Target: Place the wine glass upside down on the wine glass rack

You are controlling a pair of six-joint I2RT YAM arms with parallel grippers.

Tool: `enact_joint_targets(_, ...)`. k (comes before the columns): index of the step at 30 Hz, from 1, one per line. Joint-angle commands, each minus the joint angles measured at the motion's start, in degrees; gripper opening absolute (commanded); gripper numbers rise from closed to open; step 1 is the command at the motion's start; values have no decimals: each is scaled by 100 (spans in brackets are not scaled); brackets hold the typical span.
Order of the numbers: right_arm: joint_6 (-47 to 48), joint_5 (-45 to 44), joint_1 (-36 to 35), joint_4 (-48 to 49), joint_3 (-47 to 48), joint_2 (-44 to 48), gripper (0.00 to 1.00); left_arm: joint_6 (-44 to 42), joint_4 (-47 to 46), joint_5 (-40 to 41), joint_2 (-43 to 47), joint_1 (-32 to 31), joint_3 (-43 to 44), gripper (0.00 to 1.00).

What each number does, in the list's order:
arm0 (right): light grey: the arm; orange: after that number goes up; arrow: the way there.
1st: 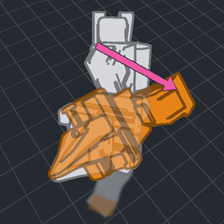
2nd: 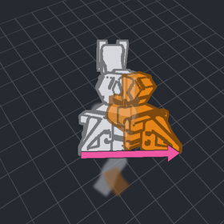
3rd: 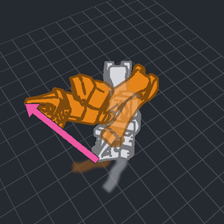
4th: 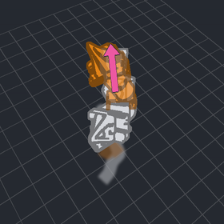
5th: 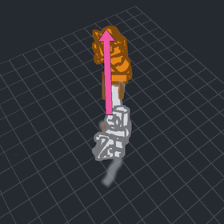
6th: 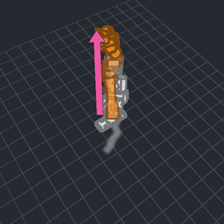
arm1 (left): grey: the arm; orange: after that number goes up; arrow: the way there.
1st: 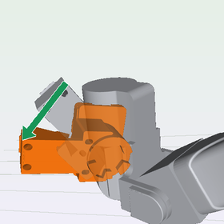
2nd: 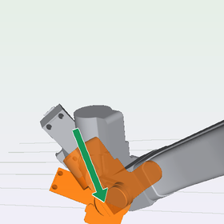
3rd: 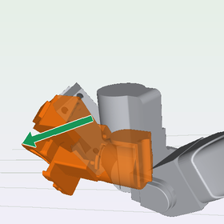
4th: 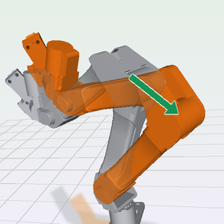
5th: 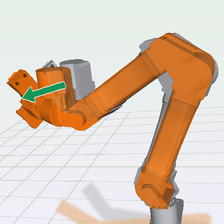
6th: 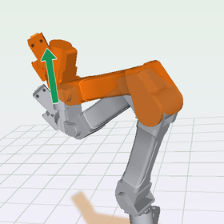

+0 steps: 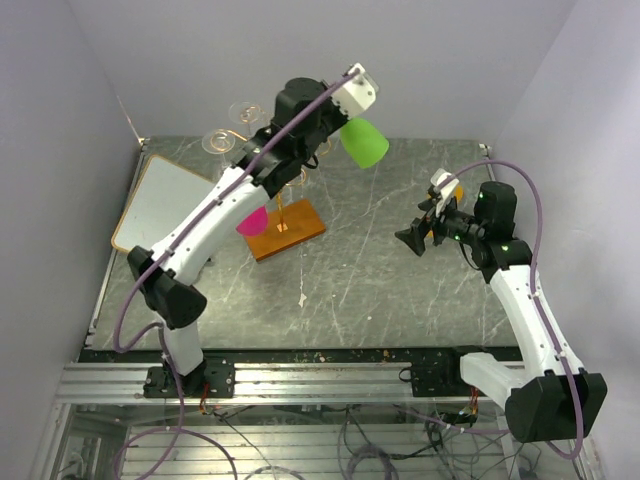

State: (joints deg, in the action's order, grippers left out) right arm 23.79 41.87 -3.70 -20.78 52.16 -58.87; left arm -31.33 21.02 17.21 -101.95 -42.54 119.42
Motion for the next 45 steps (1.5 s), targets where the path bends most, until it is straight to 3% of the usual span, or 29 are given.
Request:
enact_joint_targets(1,-74,202,157,186,-65,51,96,-663,-578,300,-214,-95,120,7)
enact_joint_targets(21,10,381,177,118,-93,-6,96,-1502,-721,425,355,-105,-1339,7)
enact_joint_targets(45,3,426,299,181,-154,7,96,-1662,-509,301,809,-105,-1885,7)
